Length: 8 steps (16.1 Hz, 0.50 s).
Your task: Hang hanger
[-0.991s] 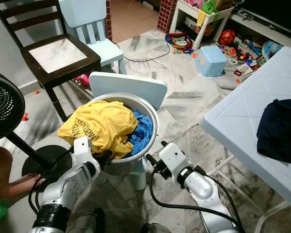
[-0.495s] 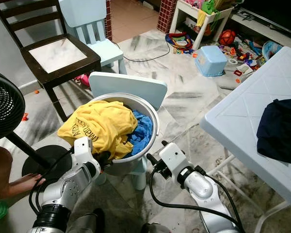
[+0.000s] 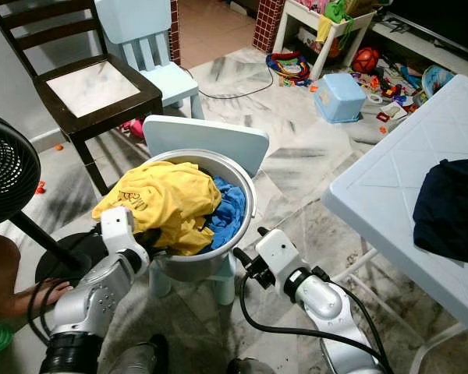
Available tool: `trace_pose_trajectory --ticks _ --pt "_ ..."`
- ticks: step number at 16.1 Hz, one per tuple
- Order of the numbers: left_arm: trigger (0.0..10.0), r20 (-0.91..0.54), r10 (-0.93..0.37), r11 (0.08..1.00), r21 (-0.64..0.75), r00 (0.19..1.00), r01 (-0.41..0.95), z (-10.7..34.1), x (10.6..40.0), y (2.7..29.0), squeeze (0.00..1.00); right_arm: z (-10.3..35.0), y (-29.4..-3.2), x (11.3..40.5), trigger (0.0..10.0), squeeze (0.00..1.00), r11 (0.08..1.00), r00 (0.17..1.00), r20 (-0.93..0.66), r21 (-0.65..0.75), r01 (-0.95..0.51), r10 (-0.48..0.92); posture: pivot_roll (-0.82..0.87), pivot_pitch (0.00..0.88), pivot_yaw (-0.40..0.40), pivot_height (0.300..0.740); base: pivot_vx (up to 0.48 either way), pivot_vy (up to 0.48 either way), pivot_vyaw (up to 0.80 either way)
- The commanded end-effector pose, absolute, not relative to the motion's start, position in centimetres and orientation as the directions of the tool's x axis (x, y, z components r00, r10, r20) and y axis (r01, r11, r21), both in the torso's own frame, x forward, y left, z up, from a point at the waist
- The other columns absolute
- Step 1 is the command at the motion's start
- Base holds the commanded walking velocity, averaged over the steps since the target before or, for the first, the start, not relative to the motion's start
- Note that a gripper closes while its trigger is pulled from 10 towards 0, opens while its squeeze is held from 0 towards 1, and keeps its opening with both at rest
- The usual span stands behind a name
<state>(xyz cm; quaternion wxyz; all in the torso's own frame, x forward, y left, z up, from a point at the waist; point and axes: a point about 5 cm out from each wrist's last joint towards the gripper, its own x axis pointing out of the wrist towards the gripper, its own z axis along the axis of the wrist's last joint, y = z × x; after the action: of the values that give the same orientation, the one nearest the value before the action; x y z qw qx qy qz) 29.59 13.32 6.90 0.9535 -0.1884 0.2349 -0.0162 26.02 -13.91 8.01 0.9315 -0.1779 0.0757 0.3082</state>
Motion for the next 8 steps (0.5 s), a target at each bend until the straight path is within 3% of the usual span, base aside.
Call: trace_pose_trajectory --ticks 1,5,6,8 --pt "0.0 -0.466 -0.058 0.952 -0.291 0.883 -0.092 7.1 28.9 14.3 0.0 7.7 -14.2 26.0 10.0 0.0 0.754 0.801 -0.264 -0.275 -0.597 0.538 -0.01 0.155 -0.082 0.74 0.0 0.0 0.0" --pt "0.0 -0.368 -0.016 1.0 0.015 0.93 0.023 10.0 28.0 18.5 0.0 7.4 -13.9 25.7 10.0 0.0 0.756 0.798 -0.267 -0.262 -0.6 0.541 0.02 0.166 -0.074 0.74 0.0 0.0 0.0" --pt "0.0 -0.294 -0.052 0.996 0.06 0.954 0.072 12.5 28.5 20.0 0.0 7.3 -13.9 25.5 10.0 0.0 0.758 0.798 -0.268 -0.258 -0.599 0.54 0.02 0.17 -0.074 0.74 0.0 0.0 0.0" --pt "0.0 -0.276 -0.201 0.966 0.101 0.94 0.236 14.3 28.5 19.8 0.0 7.2 -14.0 25.5 10.0 0.0 0.759 0.799 -0.271 -0.256 -0.598 0.537 0.02 0.171 -0.075 0.74 0.0 0.0 0.0"
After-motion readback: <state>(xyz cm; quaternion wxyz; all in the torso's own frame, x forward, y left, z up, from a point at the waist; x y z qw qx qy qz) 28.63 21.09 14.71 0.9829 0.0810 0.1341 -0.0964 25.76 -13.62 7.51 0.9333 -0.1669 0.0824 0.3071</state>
